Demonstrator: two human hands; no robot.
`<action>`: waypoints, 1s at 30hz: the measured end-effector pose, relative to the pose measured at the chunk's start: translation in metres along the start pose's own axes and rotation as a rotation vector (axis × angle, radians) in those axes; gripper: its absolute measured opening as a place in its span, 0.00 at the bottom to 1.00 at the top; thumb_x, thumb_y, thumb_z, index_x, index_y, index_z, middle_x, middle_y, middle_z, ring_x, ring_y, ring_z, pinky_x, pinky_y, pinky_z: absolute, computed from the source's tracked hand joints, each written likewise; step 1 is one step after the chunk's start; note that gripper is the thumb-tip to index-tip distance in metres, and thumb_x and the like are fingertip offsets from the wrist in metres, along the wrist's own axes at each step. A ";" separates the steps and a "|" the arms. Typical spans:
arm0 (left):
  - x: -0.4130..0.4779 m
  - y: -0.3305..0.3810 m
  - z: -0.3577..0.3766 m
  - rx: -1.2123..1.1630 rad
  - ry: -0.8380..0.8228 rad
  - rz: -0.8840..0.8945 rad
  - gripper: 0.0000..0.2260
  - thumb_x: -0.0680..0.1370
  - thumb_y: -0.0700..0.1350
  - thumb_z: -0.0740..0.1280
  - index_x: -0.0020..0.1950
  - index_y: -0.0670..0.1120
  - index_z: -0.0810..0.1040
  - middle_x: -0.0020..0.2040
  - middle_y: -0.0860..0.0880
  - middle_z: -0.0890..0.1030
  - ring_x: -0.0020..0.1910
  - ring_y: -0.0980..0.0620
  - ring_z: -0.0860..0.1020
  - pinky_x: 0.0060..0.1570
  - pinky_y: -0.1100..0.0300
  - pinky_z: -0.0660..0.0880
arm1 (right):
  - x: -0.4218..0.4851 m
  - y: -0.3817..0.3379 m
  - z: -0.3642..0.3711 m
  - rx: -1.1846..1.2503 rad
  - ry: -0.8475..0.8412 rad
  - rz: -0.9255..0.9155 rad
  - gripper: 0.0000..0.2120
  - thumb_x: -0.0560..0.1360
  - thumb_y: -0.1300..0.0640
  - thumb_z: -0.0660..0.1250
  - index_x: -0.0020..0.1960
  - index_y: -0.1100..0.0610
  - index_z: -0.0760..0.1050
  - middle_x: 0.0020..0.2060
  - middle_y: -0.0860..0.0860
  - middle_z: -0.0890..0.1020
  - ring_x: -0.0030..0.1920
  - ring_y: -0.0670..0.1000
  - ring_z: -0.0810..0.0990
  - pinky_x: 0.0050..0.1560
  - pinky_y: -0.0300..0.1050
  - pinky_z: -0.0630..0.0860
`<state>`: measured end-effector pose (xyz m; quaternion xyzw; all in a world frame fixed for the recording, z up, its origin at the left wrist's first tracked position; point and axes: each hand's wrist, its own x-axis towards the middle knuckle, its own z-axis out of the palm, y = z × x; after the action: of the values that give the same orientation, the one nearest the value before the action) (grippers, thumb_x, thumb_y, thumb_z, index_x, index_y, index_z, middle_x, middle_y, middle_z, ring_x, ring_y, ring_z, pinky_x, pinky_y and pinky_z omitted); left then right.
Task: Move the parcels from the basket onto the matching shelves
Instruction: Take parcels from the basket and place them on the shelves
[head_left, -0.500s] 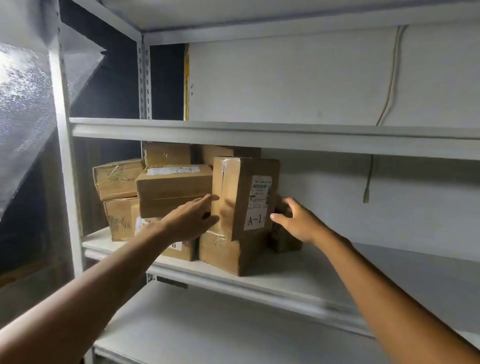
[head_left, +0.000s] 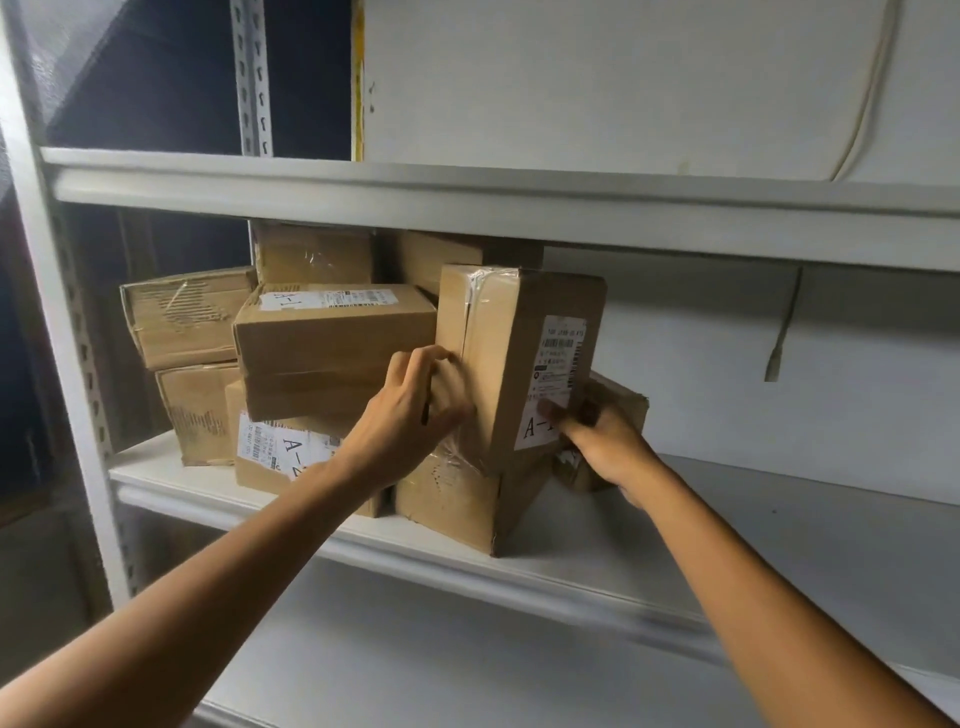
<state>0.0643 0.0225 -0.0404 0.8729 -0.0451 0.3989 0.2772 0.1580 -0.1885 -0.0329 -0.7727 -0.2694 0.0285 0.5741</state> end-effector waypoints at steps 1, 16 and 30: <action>-0.001 -0.001 0.002 -0.029 0.004 0.002 0.23 0.75 0.52 0.68 0.66 0.53 0.62 0.62 0.52 0.65 0.52 0.53 0.75 0.46 0.67 0.76 | 0.001 0.003 0.000 0.028 0.011 -0.005 0.31 0.70 0.42 0.71 0.69 0.52 0.70 0.63 0.48 0.79 0.62 0.48 0.77 0.62 0.43 0.71; -0.005 0.083 0.021 -0.190 -0.132 0.037 0.22 0.74 0.50 0.69 0.60 0.56 0.60 0.54 0.55 0.72 0.49 0.55 0.76 0.43 0.66 0.77 | -0.064 -0.001 -0.068 0.113 0.163 -0.038 0.11 0.72 0.50 0.72 0.50 0.45 0.72 0.49 0.48 0.82 0.52 0.50 0.82 0.54 0.50 0.80; -0.059 0.266 0.168 -0.312 -0.443 0.248 0.19 0.75 0.54 0.69 0.60 0.54 0.62 0.52 0.53 0.75 0.45 0.54 0.77 0.41 0.61 0.73 | -0.273 0.053 -0.246 -0.045 0.552 0.199 0.22 0.72 0.46 0.73 0.61 0.48 0.68 0.51 0.45 0.79 0.55 0.50 0.79 0.58 0.56 0.77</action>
<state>0.0569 -0.2972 -0.0527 0.8734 -0.2715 0.2175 0.3408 0.0319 -0.5358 -0.0696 -0.7863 -0.0265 -0.1328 0.6028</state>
